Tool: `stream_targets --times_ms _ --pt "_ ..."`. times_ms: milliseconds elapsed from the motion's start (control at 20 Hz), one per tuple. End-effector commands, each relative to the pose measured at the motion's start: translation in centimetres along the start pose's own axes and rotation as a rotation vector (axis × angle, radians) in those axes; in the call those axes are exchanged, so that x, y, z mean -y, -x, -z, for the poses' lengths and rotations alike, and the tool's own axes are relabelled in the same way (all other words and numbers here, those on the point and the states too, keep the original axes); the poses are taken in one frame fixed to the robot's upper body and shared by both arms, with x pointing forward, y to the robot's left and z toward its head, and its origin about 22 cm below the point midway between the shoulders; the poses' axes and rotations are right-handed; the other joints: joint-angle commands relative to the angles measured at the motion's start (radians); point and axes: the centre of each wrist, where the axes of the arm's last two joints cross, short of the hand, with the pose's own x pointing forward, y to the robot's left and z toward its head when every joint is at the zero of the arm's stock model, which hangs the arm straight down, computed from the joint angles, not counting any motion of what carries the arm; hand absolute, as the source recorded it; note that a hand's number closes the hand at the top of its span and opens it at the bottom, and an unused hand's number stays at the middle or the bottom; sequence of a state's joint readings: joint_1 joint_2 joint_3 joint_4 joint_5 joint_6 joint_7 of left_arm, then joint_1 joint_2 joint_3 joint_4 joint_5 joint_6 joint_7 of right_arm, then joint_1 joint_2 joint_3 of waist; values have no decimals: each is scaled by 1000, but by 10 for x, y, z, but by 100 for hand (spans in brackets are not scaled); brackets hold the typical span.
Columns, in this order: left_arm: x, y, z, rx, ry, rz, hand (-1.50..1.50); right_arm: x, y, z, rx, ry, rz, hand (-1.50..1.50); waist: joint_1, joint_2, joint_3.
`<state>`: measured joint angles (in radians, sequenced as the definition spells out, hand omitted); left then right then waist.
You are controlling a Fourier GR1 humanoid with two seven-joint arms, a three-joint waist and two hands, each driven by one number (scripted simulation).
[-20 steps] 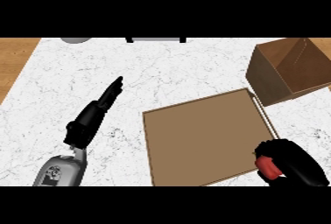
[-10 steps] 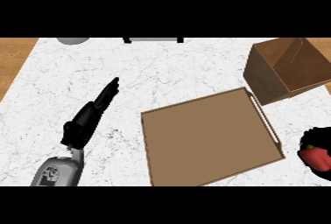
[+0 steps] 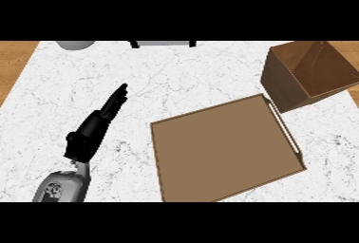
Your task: Pick the bell pepper from the tray and place it in the cardboard box
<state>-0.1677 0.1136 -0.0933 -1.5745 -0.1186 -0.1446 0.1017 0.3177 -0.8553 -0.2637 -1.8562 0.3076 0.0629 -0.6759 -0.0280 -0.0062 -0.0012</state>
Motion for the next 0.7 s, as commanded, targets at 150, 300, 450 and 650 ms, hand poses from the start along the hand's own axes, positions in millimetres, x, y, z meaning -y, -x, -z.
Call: stream_targets --times_ms 150,300,450,650 --pt "13 10 -4 -2 19 -24 0 55 -16 -3 -78 113 103 150 15 4 0" --pt "-1 5 6 7 20 -17 0 57 -6 -6 -147 153 100 150 22 6 1" --pt "1 1 0 1 34 -7 0 87 -5 -6 -168 177 77 150 23 4 1" --pt "4 11 13 21 29 6 0 75 14 39 -212 192 78 150 36 9 1"
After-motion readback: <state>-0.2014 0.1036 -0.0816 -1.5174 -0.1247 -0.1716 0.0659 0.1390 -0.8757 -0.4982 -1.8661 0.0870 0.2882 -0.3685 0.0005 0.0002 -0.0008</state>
